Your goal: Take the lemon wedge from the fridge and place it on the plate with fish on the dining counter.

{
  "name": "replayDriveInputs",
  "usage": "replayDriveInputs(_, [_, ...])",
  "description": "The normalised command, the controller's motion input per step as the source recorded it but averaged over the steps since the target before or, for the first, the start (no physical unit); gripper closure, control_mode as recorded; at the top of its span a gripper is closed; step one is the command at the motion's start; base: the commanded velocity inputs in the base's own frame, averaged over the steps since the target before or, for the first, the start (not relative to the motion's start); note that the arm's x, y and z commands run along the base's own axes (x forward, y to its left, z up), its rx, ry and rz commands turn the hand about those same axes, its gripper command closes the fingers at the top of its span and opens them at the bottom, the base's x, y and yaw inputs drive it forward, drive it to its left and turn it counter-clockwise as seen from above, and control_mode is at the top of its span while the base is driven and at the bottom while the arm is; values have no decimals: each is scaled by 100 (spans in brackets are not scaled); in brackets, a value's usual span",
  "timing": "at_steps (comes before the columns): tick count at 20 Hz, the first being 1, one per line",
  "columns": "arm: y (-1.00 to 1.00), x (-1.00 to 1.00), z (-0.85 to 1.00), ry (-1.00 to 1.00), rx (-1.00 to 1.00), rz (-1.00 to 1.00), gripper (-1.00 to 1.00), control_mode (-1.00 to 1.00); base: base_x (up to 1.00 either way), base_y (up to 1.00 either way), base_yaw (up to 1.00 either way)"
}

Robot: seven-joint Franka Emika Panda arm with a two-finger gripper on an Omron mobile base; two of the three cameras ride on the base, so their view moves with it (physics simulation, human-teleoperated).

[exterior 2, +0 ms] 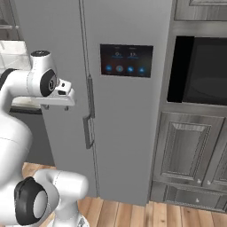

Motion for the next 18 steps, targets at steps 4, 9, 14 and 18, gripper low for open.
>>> replayDriveInputs(4, [0,0,0,0,0,0,-100,100,-15,0,-1])
replayDriveInputs(9, [0,0,0,-2,2,0,-100,-100,-2,0,0])
replayDriveInputs(14, [-8,0,0,-5,0,0,-100,-100,0,0,0])
replayDriveInputs(18, [-22,16,0,-8,0,0,-100,-100,0,0,0])
